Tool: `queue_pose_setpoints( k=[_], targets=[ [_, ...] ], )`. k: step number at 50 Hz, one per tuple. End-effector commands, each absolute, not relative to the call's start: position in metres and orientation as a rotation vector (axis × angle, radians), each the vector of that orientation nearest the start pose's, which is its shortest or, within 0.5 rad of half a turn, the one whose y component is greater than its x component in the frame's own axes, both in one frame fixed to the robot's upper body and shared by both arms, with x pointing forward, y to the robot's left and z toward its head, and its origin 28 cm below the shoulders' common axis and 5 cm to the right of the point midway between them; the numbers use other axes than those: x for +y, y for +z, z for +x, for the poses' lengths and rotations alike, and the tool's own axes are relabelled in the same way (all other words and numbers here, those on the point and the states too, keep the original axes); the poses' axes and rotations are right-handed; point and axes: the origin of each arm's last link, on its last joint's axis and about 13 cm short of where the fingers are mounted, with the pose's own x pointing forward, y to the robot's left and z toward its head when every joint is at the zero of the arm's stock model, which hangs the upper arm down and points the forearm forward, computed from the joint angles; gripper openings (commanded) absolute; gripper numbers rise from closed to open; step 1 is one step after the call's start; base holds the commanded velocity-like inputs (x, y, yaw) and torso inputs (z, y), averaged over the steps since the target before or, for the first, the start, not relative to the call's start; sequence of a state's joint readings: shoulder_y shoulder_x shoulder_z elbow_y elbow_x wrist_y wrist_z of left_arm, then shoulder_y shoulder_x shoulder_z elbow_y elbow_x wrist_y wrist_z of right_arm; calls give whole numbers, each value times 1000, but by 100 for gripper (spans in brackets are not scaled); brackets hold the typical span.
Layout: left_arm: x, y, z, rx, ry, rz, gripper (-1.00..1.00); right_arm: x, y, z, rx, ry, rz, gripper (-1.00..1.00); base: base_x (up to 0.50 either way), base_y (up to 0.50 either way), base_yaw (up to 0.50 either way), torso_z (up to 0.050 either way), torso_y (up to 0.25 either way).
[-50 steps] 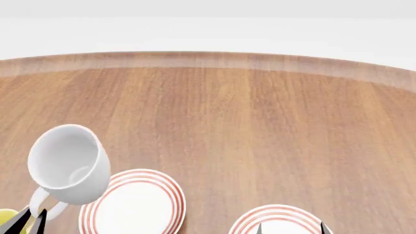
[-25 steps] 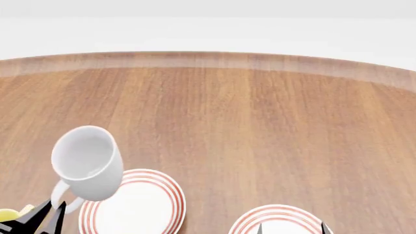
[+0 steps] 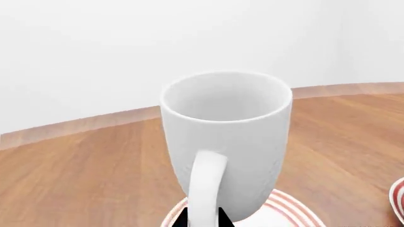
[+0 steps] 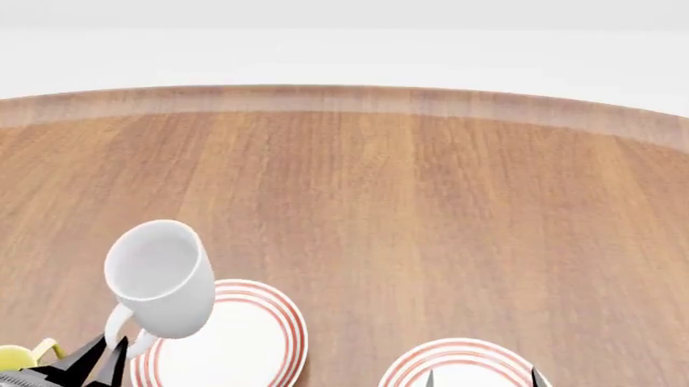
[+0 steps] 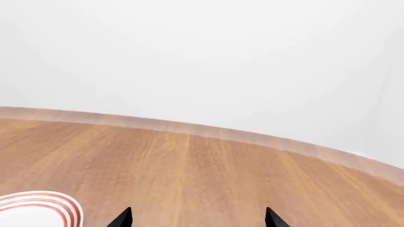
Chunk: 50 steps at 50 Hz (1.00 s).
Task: Put the white mug on the left plate.
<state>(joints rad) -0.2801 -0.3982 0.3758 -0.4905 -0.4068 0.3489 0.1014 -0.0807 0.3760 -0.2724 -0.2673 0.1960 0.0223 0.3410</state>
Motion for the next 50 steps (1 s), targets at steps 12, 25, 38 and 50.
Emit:
queue_pose_setpoints(
  k=[12,25,38,50],
  targets=[
    [263,-17,263,-32,-271,7,-100,-117,45,186,-97,2,-117,100,0,0,0,0,1],
    [262,-28,268,-3,-261,-4,-100,-117,44,184,-95,-1,-114,100,0,0,0,0,0],
    [261,-41,276,14,-236,-4,-100,-118,42,184,-92,-2,-113,100,0,0,0,0,1],
    [255,-45,280,20,-236,-19,-100,-119,44,185,-102,-8,-106,100,0,0,0,0,0]
  ],
)
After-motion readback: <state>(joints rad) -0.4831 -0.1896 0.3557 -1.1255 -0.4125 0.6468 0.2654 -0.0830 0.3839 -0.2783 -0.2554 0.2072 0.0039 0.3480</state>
